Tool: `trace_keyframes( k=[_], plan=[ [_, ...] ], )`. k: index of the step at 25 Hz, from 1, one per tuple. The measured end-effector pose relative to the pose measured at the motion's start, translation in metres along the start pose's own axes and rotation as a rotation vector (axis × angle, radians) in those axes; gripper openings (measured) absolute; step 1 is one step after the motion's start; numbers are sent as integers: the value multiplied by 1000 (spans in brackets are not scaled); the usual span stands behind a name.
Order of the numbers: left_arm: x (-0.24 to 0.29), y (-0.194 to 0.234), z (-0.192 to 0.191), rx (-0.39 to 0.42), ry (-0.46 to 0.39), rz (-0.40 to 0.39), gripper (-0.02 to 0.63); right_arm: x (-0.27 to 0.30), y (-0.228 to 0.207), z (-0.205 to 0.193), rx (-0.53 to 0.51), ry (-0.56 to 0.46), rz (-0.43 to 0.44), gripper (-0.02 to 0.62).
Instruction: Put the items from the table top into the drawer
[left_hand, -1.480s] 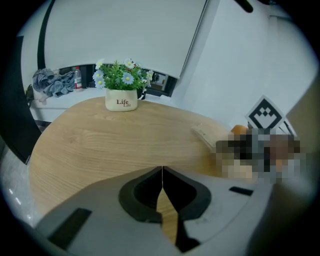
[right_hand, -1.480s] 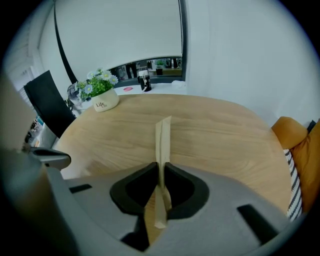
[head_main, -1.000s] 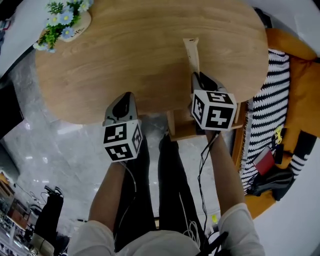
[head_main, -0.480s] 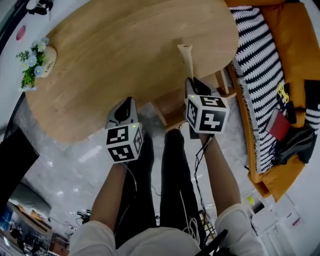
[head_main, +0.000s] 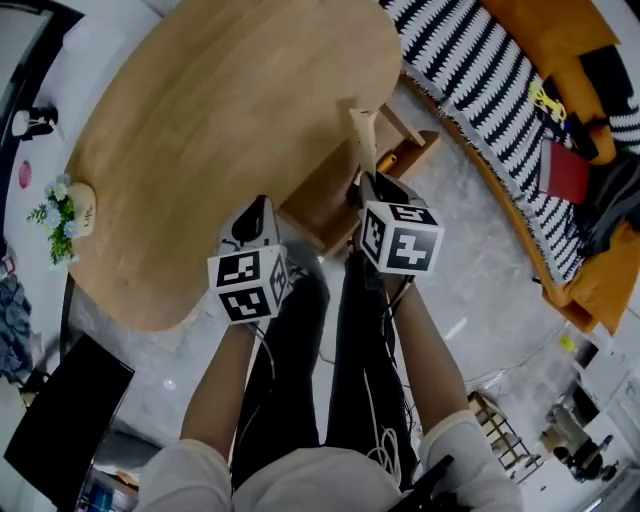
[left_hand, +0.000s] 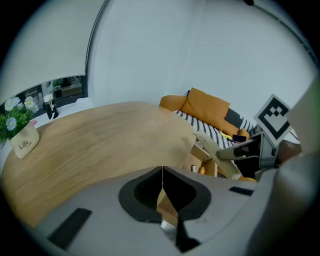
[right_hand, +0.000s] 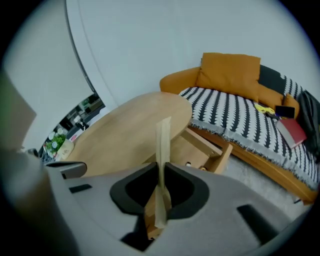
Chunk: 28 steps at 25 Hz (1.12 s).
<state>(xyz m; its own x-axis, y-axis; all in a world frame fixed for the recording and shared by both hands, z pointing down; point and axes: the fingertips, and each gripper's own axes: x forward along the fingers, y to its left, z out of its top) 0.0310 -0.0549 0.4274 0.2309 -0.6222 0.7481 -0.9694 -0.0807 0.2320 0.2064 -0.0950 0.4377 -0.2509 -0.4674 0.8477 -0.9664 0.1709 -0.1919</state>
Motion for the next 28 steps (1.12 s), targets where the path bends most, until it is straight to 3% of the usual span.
trace_keyframes(
  k=[5,11,13,15,28],
  plan=[
    [9,-24,11,69,20,-47,11,-6,-12,-15,218,-22,7,44],
    [14,-27,16,100,26,-57,11,0,-17,-18,308,-46,-7,50],
    [16,-20,15,97,30,-47,11,4,-15,-16,336,-64,5,88],
    [17,-12,14,89,32,-34,11,7,-11,-14,336,-67,17,132],
    [10,6,6,-18,30,49,9,4,-8,-19,192,9,48,123]
  ],
)
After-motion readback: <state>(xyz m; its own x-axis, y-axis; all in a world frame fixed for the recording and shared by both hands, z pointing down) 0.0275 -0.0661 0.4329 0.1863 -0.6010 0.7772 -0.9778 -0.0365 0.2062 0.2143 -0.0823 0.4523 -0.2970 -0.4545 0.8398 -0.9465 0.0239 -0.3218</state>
